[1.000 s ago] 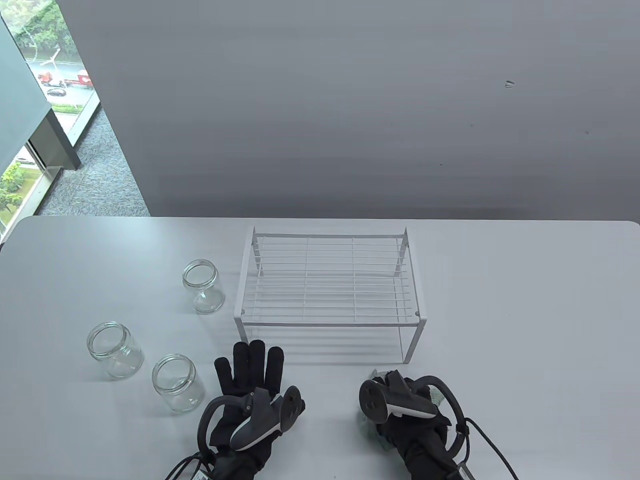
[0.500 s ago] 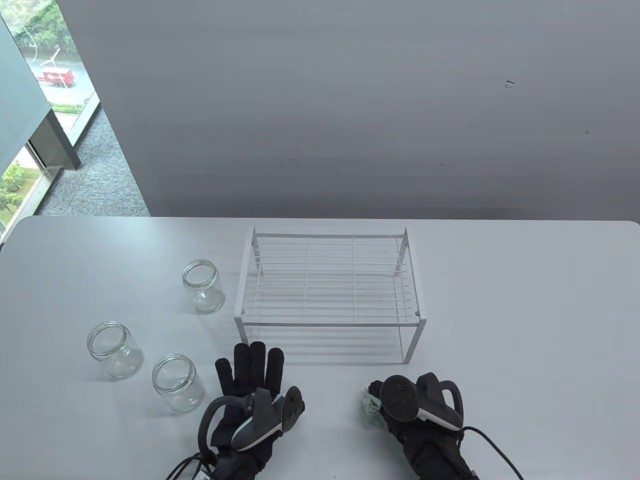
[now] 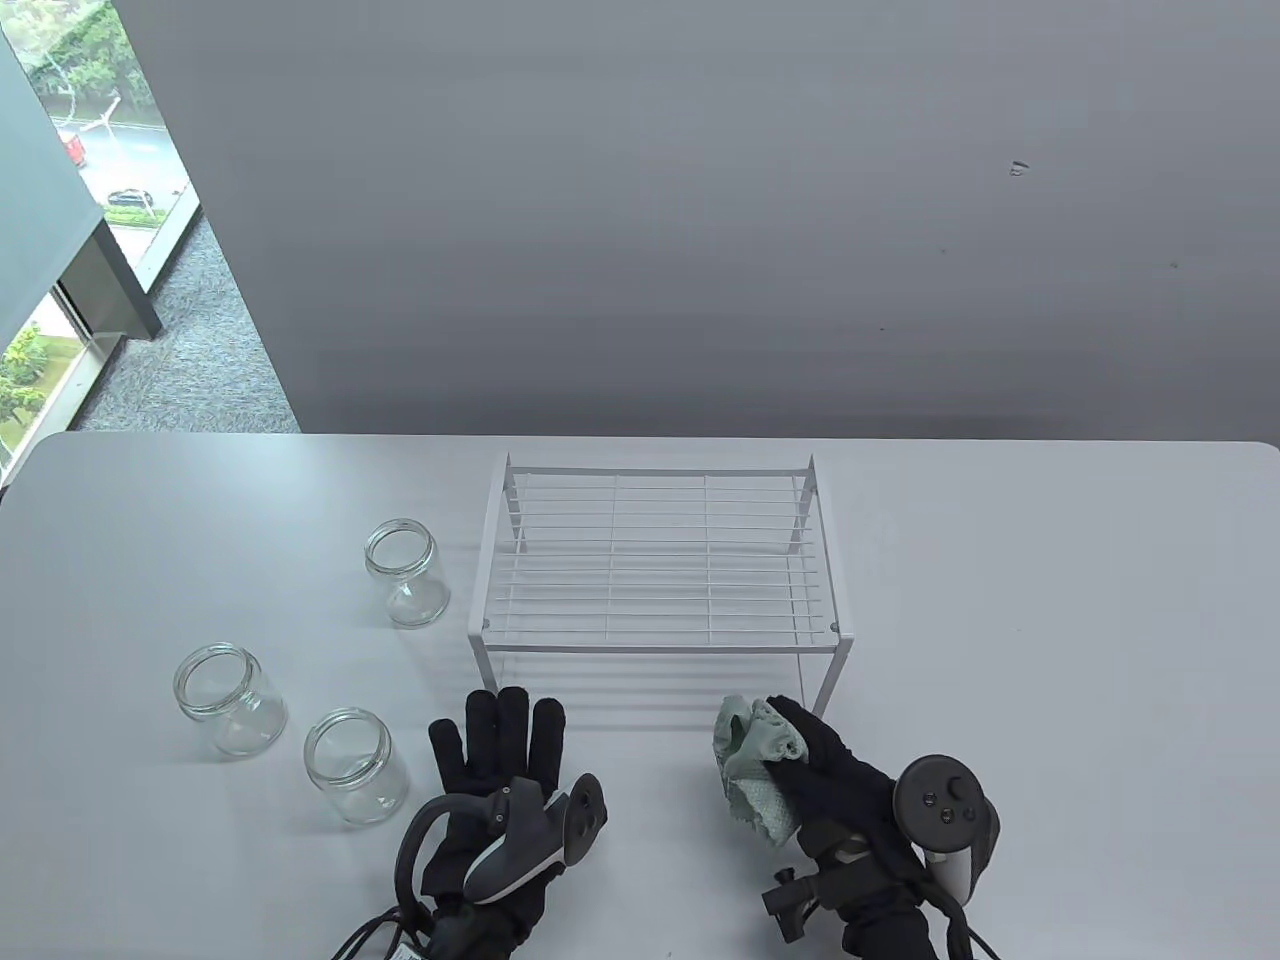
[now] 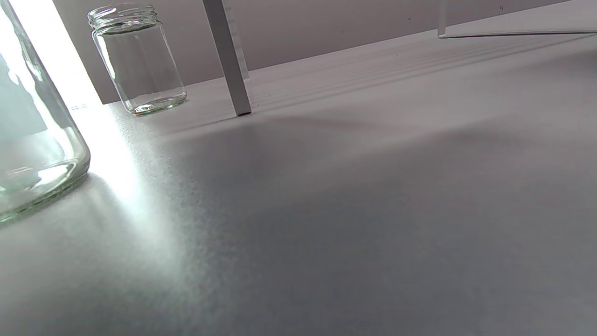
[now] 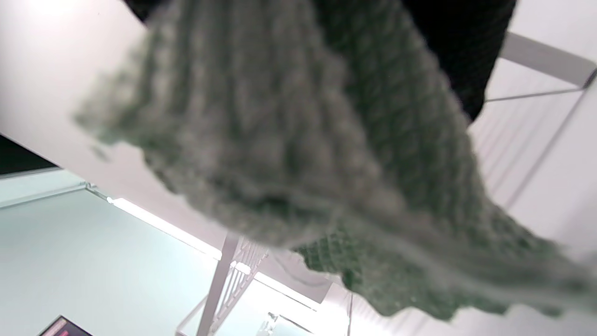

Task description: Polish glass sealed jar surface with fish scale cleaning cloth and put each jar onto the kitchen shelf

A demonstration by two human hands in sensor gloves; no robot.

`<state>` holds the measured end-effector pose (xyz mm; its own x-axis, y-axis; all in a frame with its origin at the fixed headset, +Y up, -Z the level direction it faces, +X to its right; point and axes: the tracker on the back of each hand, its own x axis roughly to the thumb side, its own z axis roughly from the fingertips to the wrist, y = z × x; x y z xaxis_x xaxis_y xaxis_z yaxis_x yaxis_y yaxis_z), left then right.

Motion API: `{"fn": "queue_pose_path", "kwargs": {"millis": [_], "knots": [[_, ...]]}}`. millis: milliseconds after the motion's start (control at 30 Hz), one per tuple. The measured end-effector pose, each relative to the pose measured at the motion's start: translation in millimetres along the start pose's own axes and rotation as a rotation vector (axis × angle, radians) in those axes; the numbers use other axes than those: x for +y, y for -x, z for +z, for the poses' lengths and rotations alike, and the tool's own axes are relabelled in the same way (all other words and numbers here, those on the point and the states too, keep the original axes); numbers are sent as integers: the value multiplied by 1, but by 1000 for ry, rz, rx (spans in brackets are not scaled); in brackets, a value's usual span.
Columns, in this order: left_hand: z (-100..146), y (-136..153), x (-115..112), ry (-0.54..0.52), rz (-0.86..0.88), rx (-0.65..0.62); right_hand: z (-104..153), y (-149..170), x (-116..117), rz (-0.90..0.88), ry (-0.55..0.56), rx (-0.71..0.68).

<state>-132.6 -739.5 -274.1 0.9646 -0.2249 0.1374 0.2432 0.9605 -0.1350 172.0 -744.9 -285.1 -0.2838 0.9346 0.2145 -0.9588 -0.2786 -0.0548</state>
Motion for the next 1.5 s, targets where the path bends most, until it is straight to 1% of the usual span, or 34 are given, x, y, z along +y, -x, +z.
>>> {"fn": "queue_pose_path", "kwargs": {"millis": [167, 300, 367, 400, 433, 600, 633, 800, 967, 1067, 1233, 1367, 1433, 1500], "knots": [[0, 2, 1, -9, -5, 14, 0, 0, -1, 1, 5, 5], [1, 8, 5, -58, -7, 75, 0, 0, -1, 9, 10, 7], [3, 15, 11, -133, -52, 155, 0, 0, -1, 11, 8, 7], [3, 17, 12, -150, -60, 175, 0, 0, -1, 10, 8, 7], [5, 22, 15, -194, -69, 228, 0, 0, -1, 9, 6, 8], [15, 51, 33, -359, -71, 449, 0, 0, -1, 24, 0, 6], [16, 58, 34, -372, -68, 476, 0, 0, -1, 26, -2, 6], [17, 84, 28, -325, 50, 574, 0, 0, 0, 33, -14, 5], [13, 100, 15, -243, 87, 620, 1, 1, 0, 42, -24, 4], [11, 100, 13, -240, 34, 625, 1, 1, 1, 50, -30, 2], [7, 98, 11, -222, -3, 625, 1, 0, 2, 67, -44, -5], [11, 102, 12, -249, 14, 656, 1, 1, 3, 77, -49, -9], [12, 103, 12, -242, 34, 638, 0, 1, 3, 76, -51, -10], [11, 102, 12, -240, 15, 618, 0, 1, 3, 76, -53, -12]]}}
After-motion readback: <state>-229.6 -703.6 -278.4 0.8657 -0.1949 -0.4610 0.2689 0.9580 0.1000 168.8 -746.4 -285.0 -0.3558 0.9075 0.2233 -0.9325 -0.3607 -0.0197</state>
